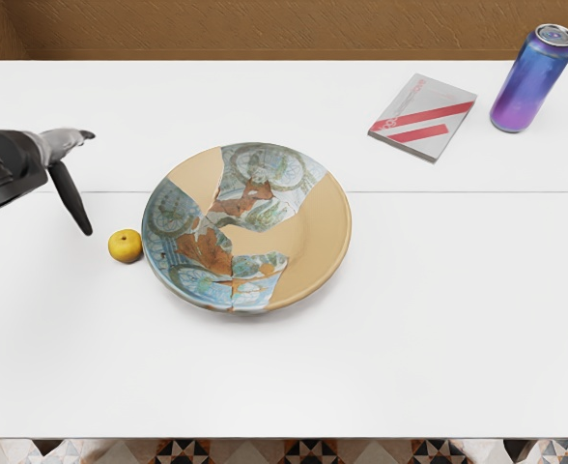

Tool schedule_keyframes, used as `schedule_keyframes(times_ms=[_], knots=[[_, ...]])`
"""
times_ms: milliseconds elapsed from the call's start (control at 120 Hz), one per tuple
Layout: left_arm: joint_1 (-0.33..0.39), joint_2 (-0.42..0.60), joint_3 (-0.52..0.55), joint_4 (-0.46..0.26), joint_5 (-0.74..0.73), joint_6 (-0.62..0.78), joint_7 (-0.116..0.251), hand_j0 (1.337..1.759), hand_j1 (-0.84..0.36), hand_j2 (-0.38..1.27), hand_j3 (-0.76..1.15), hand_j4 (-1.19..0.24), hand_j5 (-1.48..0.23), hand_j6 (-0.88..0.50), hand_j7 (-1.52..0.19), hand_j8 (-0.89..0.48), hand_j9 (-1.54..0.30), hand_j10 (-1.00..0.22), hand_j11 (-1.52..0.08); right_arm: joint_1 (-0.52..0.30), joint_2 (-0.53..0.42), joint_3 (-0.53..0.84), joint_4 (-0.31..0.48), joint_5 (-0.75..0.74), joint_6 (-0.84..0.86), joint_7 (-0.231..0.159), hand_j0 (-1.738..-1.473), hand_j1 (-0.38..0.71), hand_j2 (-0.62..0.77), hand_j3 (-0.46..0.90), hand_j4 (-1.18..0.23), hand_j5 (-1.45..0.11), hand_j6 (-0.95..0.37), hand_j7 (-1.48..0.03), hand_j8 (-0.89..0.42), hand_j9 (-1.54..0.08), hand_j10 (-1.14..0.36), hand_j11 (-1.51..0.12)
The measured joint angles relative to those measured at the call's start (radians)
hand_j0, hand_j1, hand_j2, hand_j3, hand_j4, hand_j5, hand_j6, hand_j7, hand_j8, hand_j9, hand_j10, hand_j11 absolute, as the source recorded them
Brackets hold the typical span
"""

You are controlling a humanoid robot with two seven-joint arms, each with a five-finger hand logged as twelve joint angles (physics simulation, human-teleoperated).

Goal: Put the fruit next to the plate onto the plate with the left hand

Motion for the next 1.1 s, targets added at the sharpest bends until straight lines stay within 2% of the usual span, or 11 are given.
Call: schedule_keyframes(times_ms=[150,275,717,1100], knots=[[-0.002,-0.01,0.027,-0.059,0.0,0.074,0.0,1.658,0.35,0.0,0.0,0.0,0.0,0.0,0.0,0.0,0.0,0.0,0.0,0.0,0.0,0.0,0.0,0.0,0.0,0.0,-1.658,-0.35,0.0,0.0,0.0,0.0,0.0,0.0,0.0,0.0,0.0,0.0],[0.002,-0.042,0.052,-0.081,-0.002,0.118,0.0,1.658,0.35,0.0,0.0,0.0,0.0,0.0,0.0,0.0,0.0,0.0,0.0,0.0,0.0,0.0,0.0,0.0,0.0,0.0,-1.658,-0.35,0.0,0.0,0.0,0.0,0.0,0.0,0.0,0.0,0.0,0.0],[0.011,-0.09,0.11,-0.097,-0.029,0.234,0.0,1.658,0.34,0.0,0.0,-0.01,-0.01,-0.01,-0.01,-0.01,-0.01,-0.01,-0.01,0.0,0.0,0.0,0.0,0.0,0.0,0.0,-1.658,-0.35,0.0,0.0,0.0,0.0,0.0,0.0,0.0,0.0,0.0,0.0],[0.011,-0.127,0.157,-0.099,-0.09,0.275,0.0,1.658,0.33,0.0,0.0,-0.02,-0.02,-0.02,-0.02,-0.02,-0.02,-0.02,-0.02,0.0,0.0,0.0,0.0,0.0,0.0,0.0,-1.658,-0.35,0.0,0.0,0.0,0.0,0.0,0.0,0.0,0.0,0.0,0.0]])
